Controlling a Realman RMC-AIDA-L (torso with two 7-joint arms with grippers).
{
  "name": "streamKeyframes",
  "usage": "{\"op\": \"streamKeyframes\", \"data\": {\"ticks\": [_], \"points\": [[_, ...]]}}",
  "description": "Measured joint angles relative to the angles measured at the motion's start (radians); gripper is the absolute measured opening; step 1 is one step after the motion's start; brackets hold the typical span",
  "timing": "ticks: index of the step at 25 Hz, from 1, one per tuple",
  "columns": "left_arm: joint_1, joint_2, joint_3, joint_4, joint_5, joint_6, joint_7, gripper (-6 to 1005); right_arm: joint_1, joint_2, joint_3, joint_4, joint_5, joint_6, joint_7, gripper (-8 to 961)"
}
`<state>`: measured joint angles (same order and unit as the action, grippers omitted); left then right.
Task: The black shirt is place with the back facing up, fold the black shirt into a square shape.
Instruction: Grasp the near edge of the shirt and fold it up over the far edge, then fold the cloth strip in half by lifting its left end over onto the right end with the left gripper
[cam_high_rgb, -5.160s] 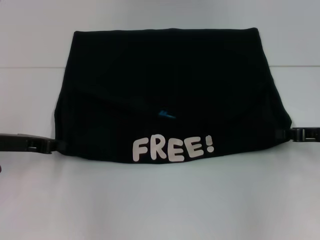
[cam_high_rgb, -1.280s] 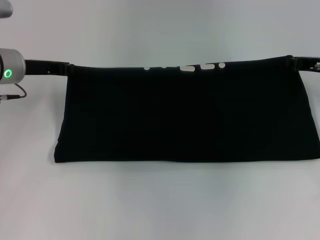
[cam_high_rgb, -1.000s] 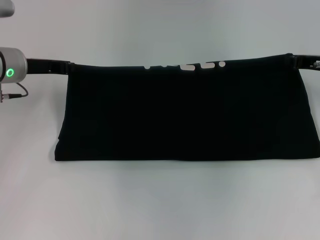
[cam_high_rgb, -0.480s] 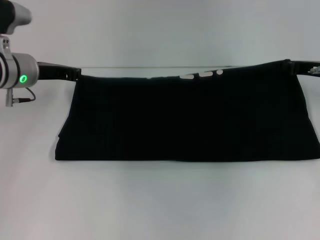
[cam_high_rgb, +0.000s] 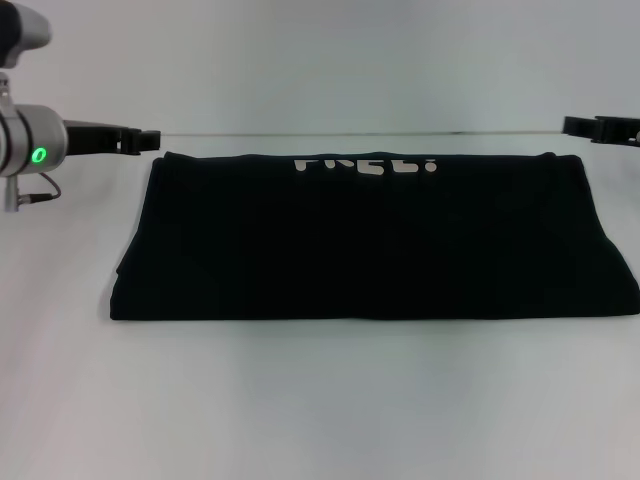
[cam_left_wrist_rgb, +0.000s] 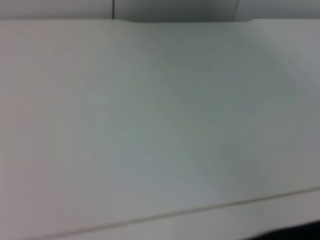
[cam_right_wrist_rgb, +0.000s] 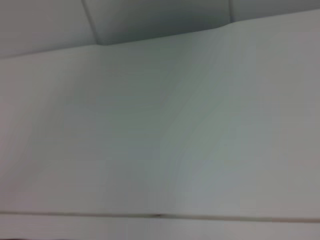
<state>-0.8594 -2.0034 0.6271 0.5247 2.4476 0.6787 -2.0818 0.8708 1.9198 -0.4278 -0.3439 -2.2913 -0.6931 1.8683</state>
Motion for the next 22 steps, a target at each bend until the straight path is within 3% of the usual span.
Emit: {"op": "streamKeyframes", "data": {"ticks": [2, 5, 8, 10, 14, 18, 22], "points": [[0.022, 0.002, 0.002, 0.050, 0.000, 0.090, -0.035, 469, -0.014, -0.007, -0.001, -0.024, 0.001, -0.092, 0.030, 462], [0.086, 0.001, -0.006, 0.190, -0.015, 0.344, -0.093, 705, -0.041, -0.016, 0.005, -0.067, 0.005, -0.262, 0.065, 542], [0.138, -0.001, -0.008, 0.307, -0.048, 0.576, -0.127, 822, -0.078, -0.019, 0.008, -0.104, 0.030, -0.432, 0.068, 622], [0.163, 0.010, -0.010, 0.339, -0.076, 0.716, -0.133, 900, -0.099, -0.018, 0.006, -0.115, 0.059, -0.522, 0.044, 675], [0.189, 0.036, -0.029, 0.314, -0.091, 0.901, -0.139, 914, -0.134, -0.005, 0.002, -0.117, 0.104, -0.650, -0.046, 676], [0.217, 0.037, -0.048, 0.288, -0.091, 0.949, -0.184, 928, -0.143, 0.016, -0.001, -0.120, 0.106, -0.686, -0.095, 676], [0.227, 0.037, -0.048, 0.247, -0.082, 0.954, -0.279, 938, -0.135, 0.019, -0.018, -0.122, 0.102, -0.686, -0.102, 675]]}}
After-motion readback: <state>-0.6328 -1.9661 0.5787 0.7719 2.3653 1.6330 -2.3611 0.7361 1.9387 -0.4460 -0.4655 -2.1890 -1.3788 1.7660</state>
